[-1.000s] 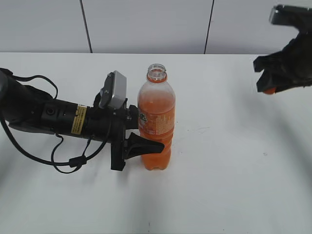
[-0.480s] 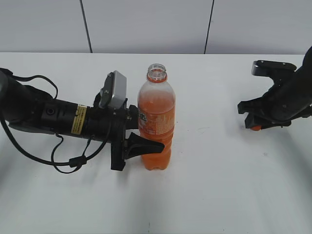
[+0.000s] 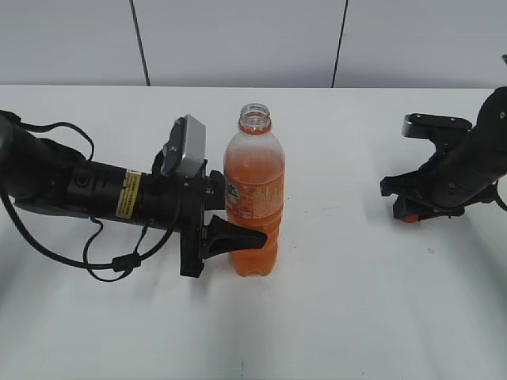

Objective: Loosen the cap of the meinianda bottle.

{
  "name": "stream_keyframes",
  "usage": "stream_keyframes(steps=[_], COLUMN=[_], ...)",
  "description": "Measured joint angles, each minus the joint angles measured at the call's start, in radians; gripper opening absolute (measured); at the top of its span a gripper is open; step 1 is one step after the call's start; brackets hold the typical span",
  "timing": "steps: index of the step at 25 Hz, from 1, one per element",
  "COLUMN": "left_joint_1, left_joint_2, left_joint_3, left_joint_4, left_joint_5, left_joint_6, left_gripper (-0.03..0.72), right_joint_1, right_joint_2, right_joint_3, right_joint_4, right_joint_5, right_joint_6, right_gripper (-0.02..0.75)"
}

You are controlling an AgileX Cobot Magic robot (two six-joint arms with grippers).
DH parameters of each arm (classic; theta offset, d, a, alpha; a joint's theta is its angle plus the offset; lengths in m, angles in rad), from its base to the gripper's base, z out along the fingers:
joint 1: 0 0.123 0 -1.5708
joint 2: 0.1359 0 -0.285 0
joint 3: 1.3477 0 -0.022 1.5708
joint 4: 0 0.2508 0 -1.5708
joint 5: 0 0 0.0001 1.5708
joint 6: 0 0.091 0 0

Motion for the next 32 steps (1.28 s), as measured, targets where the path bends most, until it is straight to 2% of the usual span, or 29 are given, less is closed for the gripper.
stream_keyframes(steps=[2,4,9,11,15,19,21,26,32], left_joint_1=[0.000,0.000,0.000,0.000,0.000,0.009,0.020,0.077,0.187], left_joint_2=[0.000,0.000,0.000,0.000,0.000,0.001,0.001,-0.002,-0.044], left_joint_3=[0.000,0.000,0.000,0.000,0.000,0.000,0.000,0.000,0.000], left_joint_4=[0.000,0.000,0.000,0.000,0.001,0.035,0.046,0.105,0.315], left_joint_5=[0.000,0.000,0.000,0.000,0.000,0.023,0.028,0.004,-0.002], left_joint_6=[0.000,0.000,0.000,0.000,0.000,0.000,-0.001,-0.020,-0.095], left_gripper=[0.380,0.380,0.380,0.380,0.398,0.544,0.586,0.589,0.583], right_joint_1=[0.000,0.000,0.000,0.000,0.000,0.000,0.000,0.000,0.000], right_joint_2=[0.000,0.001,0.001,0.001,-0.002,-0.019,-0.035,-0.088,-0.176], right_joint_3=[0.000,0.000,0.000,0.000,0.000,0.000,0.000,0.000,0.000], right_joint_4=[0.001,0.001,0.002,0.002,0.002,0.002,0.002,0.002,0.001], right_joint_5=[-0.002,-0.002,0.000,0.001,0.009,0.031,0.042,0.088,0.122], right_joint_6=[0.000,0.000,0.000,0.000,0.000,-0.001,-0.001,-0.012,-0.015], right_gripper=[0.276,0.316,0.545,0.583,0.590,0.590,0.590,0.590,0.590])
